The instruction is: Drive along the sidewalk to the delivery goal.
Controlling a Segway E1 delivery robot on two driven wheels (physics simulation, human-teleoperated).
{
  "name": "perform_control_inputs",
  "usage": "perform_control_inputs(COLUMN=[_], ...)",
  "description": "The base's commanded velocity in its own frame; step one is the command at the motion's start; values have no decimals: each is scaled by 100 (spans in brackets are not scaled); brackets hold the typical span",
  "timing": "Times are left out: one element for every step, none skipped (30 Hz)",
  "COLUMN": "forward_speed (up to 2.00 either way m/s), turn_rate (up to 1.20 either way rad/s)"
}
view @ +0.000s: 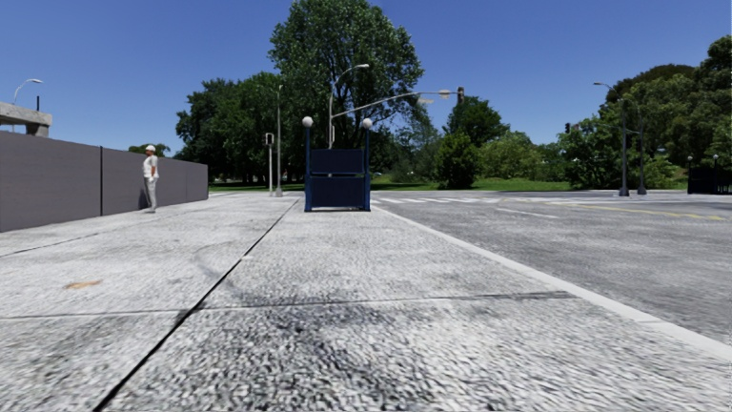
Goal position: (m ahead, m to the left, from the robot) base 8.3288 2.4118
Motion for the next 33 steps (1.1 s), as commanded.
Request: perform_control_inputs(forward_speed=[200, 200, 200, 200, 200, 200, 200, 200, 200, 200, 200, 200, 200, 200, 200, 200, 200, 200, 200, 200, 200, 200, 200, 200, 200, 200, 200, 200, 200, 200, 200, 200, 200], turn_rate=[0, 0, 0, 0, 0, 0, 0, 0, 0, 0, 0, 0, 0, 0, 0, 0, 0, 0, 0, 0, 0, 0, 0, 0, 0, 0, 0, 0, 6, 28, 56, 77, 69])
